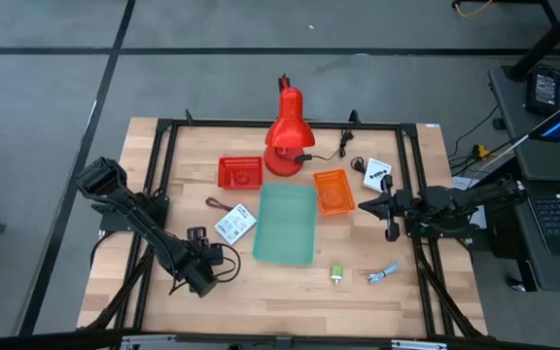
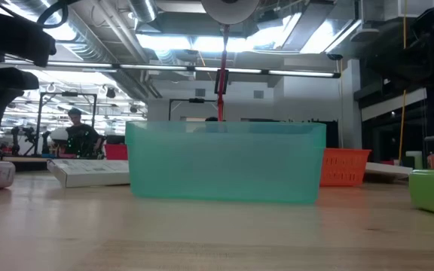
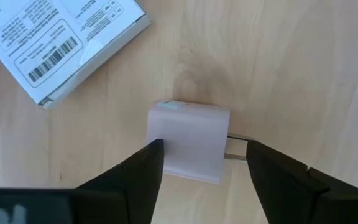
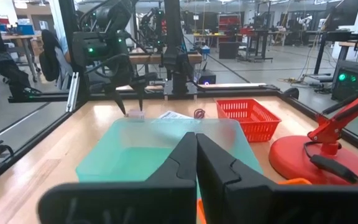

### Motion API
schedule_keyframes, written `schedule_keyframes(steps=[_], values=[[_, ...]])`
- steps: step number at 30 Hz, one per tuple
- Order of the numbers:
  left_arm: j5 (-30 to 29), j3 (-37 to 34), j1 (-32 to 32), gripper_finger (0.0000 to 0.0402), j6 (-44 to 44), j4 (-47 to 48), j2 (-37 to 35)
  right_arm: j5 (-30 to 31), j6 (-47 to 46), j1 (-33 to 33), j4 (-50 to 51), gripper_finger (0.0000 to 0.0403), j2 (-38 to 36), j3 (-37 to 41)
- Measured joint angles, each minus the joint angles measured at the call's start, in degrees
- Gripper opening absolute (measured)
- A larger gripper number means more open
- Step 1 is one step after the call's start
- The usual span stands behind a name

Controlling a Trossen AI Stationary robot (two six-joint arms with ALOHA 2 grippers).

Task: Pick and place items into bin
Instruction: Put the pink charger adapter into the red basket

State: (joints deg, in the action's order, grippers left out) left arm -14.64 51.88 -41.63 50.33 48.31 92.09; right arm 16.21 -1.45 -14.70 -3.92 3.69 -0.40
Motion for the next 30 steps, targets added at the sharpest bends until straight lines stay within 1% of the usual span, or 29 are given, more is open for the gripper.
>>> schedule_keyframes(steps=[5, 11, 15, 18, 21, 27, 28, 30], values=[[0.2, 0.0, 0.0, 0.0236, 0.1, 1.1, 0.0, 0.0, -1.0, 0.0, 0.0, 0.0, 0.4, 0.0], [1.0, 0.0, 0.0, 0.0237, 0.1, 1.8, -0.3, 0.0, -1.4, 0.0, 0.0, 0.0, 0.4, 0.0], [1.2, 2.1, 0.0, 0.0237, -0.1, 4.7, -0.3, 0.0, -1.4, 0.0, 0.0, 0.0, 0.4, 0.0], [-0.3, 3.6, 0.0, 0.0237, -0.5, 7.4, -0.3, 0.0, -1.3, 0.0, -0.1, 0.0, 0.4, 0.0], [-2.7, 3.8, -0.1, 0.0237, -0.6, 7.1, -0.3, 0.0, -1.3, 0.0, -0.1, 0.0, 0.4, 0.0], [-1.3, 3.8, 0.8, 0.0237, -0.8, 7.3, -0.3, 0.0, -1.2, 0.0, 0.0, 0.0, 0.4, 0.0], [-1.4, 3.8, 1.0, 0.0237, -1.7, 7.3, -0.3, 0.0, -1.1, 0.0, -0.1, 0.0, 0.4, 0.0], [-3.5, 3.8, 1.0, 0.0237, -4.1, 7.3, -0.3, 0.0, -1.0, 0.0, 0.0, 0.0, 0.4, 0.0]])
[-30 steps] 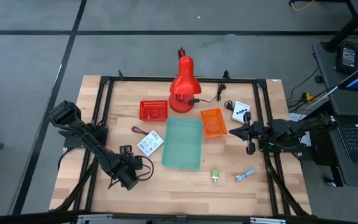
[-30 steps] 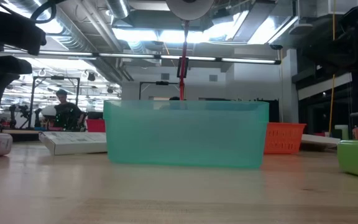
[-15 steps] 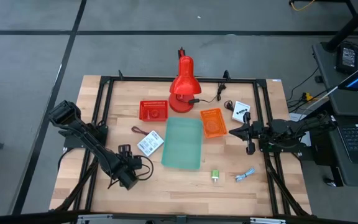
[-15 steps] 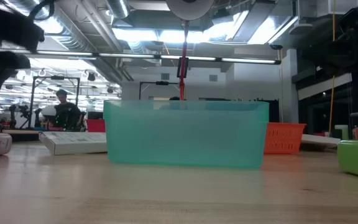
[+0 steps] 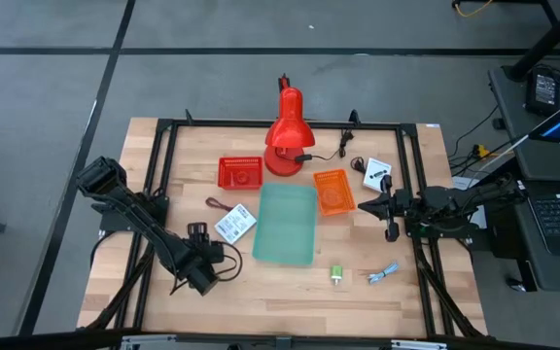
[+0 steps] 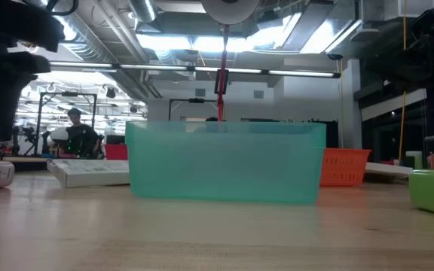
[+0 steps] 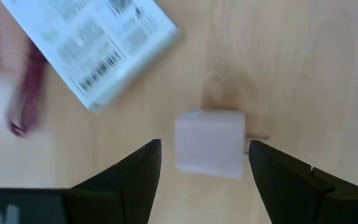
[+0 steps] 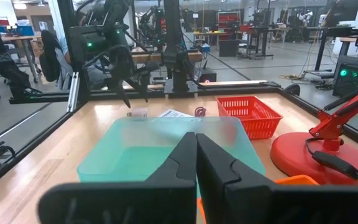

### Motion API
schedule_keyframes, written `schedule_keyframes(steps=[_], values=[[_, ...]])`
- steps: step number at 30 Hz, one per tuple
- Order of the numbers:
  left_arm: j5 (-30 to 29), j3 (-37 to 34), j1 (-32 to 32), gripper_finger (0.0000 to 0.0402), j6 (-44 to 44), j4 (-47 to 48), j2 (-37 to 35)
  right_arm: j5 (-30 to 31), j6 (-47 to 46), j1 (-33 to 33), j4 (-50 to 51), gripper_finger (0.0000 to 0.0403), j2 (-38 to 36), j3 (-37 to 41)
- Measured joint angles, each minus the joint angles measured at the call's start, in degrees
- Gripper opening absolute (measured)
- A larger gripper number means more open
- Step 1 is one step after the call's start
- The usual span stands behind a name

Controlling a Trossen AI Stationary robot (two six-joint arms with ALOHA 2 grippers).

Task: Pick and place items into bin
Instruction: Put the pink charger adapter into the red basket

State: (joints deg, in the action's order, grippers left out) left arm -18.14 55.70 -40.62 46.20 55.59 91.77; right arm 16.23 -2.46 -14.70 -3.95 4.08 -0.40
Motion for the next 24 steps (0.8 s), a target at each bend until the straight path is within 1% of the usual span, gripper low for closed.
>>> schedule_keyframes(steps=[3, 7, 11, 14, 18, 21, 24], values=[[-1.6, 0.0, 0.0, 0.0237, -1.4, 0.0, 0.0, 0.0, 0.0, 0.0, 0.0, 0.0, 0.0, 0.0], [-1.8, 0.0, 0.0, 0.0237, -2.5, 0.0, 0.0, 0.0, 0.0, 0.0, 0.0, 0.0, 0.0, 0.0], [0.2, 0.0, 0.0, 0.0237, -0.7, 0.0, 0.0, 0.0, 0.1, 0.0, 0.0, 0.0, 0.0, 0.0], [0.2, 0.0, 0.0, 0.0237, -1.0, -0.1, 0.0, 0.0, 0.0, 0.0, 0.0, 0.0, 0.0, 0.0], [1.6, 0.0, 0.4, 0.0239, -0.6, -0.1, 0.0, 0.0, -0.1, 0.0, 0.0, 0.0, 0.0, 0.0], [2.7, 0.0, 1.0, 0.0248, -0.3, -0.1, 0.0, 0.0, -0.1, 0.0, 0.0, 0.0, 0.0, 0.0], [2.8, 0.0, 1.0, 0.0268, -0.4, -0.1, 0.0, 0.0, -0.1, 0.0, 0.0, 0.0, 0.0, 0.0]])
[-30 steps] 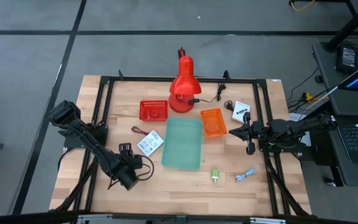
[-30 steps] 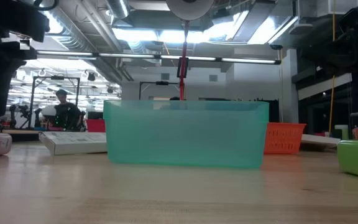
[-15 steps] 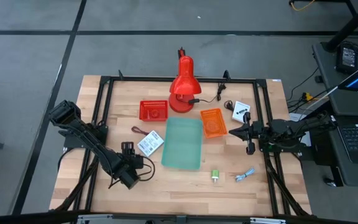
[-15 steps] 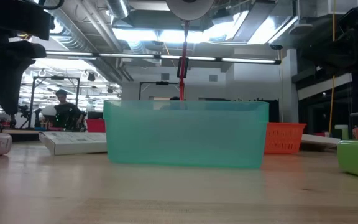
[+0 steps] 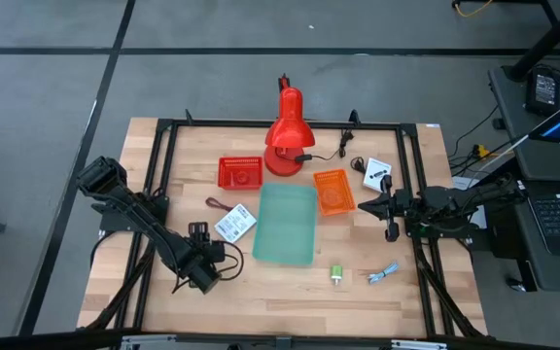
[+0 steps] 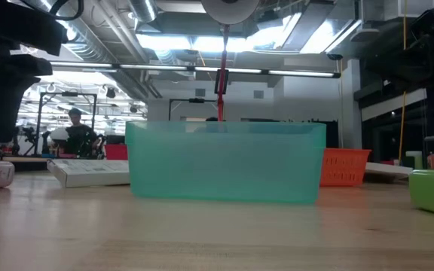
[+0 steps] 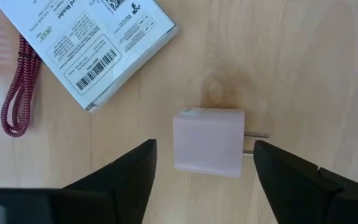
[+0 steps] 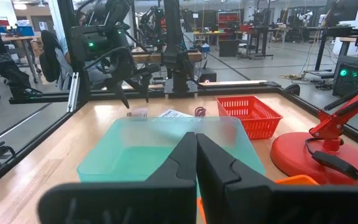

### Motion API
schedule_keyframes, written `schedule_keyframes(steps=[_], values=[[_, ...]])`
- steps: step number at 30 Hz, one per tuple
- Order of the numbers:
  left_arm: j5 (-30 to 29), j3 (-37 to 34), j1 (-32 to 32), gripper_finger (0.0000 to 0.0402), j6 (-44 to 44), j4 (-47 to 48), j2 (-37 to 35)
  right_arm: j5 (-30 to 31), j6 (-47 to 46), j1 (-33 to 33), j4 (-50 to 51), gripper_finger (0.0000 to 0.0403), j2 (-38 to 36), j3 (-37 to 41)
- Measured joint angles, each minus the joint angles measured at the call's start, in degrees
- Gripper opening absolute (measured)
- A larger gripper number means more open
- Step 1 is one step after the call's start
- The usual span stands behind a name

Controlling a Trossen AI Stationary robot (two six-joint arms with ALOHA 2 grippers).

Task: Pick and place items into bin
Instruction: Put the pink charger adapter into the red basket

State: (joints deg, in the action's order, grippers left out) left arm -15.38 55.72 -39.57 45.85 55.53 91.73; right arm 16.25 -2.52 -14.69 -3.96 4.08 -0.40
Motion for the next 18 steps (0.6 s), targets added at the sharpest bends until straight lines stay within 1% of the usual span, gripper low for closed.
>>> schedule_keyframes(steps=[4, 6, 9, 14, 16, 18], values=[[0.0, 0.0, 0.0, 0.0296, -0.1, 0.0, 0.0, 0.0, 0.0, 0.0, 0.0, 0.0, 0.0, 0.0], [0.0, 0.0, 0.0, 0.0303, -0.8, 0.0, 0.0, 0.0, 0.0, 0.0, 0.0, 0.0, 0.0, 0.0], [0.0, 0.0, 0.0, 0.0306, -4.2, 0.0, 0.0, 0.0, 0.0, 0.0, 0.0, 0.0, 0.0, 0.0], [0.2, 0.0, 0.1, 0.0306, -3.7, -0.5, 0.0, 0.0, 0.6, 0.0, 0.0, 0.0, 0.0, 0.0], [1.3, 0.0, 1.0, 0.0306, -3.8, -0.5, 0.0, 0.0, 0.7, 0.0, 0.0, 0.0, 0.0, 0.0], [3.6, 0.0, 2.2, 0.0306, -4.7, -0.5, -0.1, 0.0, 0.7, 0.0, 0.0, 0.0, 0.0, 0.0]])
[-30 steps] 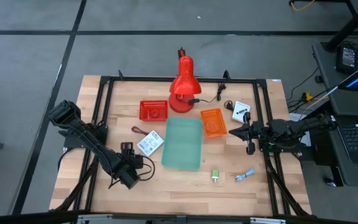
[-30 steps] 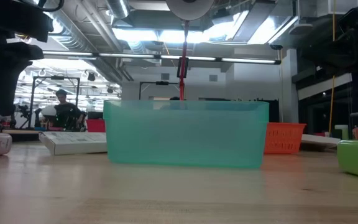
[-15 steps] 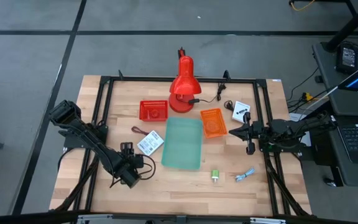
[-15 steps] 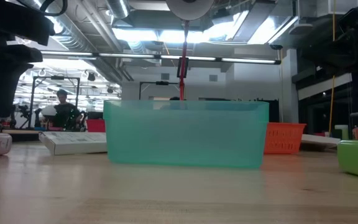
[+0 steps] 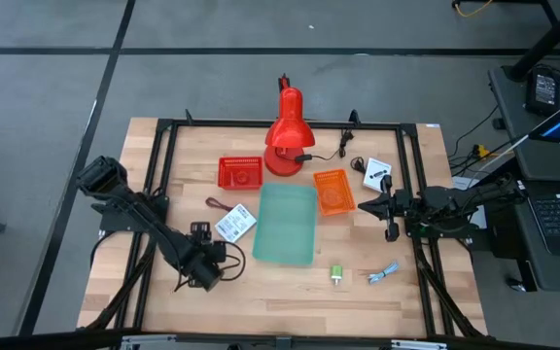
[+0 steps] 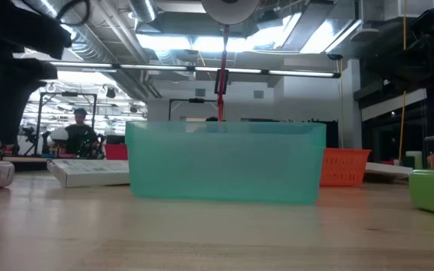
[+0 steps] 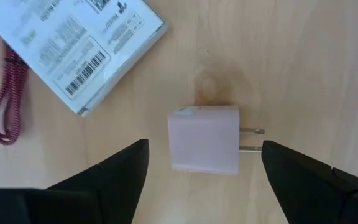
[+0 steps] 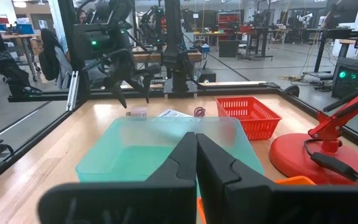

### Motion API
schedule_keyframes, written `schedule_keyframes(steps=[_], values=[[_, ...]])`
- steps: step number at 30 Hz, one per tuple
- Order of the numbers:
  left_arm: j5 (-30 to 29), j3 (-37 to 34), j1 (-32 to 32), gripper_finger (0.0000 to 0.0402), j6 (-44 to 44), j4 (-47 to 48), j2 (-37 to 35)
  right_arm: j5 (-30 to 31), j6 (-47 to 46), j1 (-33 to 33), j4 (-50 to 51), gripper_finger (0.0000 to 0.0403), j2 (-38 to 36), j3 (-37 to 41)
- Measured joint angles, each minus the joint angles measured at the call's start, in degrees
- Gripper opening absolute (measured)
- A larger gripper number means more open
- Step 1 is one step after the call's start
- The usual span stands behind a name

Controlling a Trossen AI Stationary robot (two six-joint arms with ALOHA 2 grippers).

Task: Pick and place items into bin
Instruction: Put the pink charger adapter into the red basket

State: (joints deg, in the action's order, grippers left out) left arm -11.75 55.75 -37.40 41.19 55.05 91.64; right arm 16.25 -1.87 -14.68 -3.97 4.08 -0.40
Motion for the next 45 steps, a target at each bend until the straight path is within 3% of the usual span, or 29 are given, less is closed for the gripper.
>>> schedule_keyframes(steps=[11, 17, 24, 31, 45], values=[[0.0, -1.5, 3.4, 0.0306, -3.6, 1.5, -8.6, 0.0, 0.9, 0.0, 0.0, 0.0, 0.0, 0.0], [-0.8, -7.2, 3.9, 0.0306, -2.6, -5.9, -12.9, 0.0, 0.9, 0.0, 0.0, 0.0, 0.0, 0.0], [-1.0, -9.4, 3.7, 0.0306, -2.1, -7.5, -12.6, 0.0, 0.9, 0.0, 0.0, 0.0, 0.0, 0.0], [-1.0, -9.4, 3.7, 0.0306, 5.1, -9.3, -12.4, 0.0, 0.7, 0.0, 0.0, 0.0, 0.0, 0.0], [0.9, -9.4, 3.7, 0.0306, 4.7, -8.7, -12.4, 0.0, 0.7, 0.0, 0.0, 0.0, 0.0, 0.0]])
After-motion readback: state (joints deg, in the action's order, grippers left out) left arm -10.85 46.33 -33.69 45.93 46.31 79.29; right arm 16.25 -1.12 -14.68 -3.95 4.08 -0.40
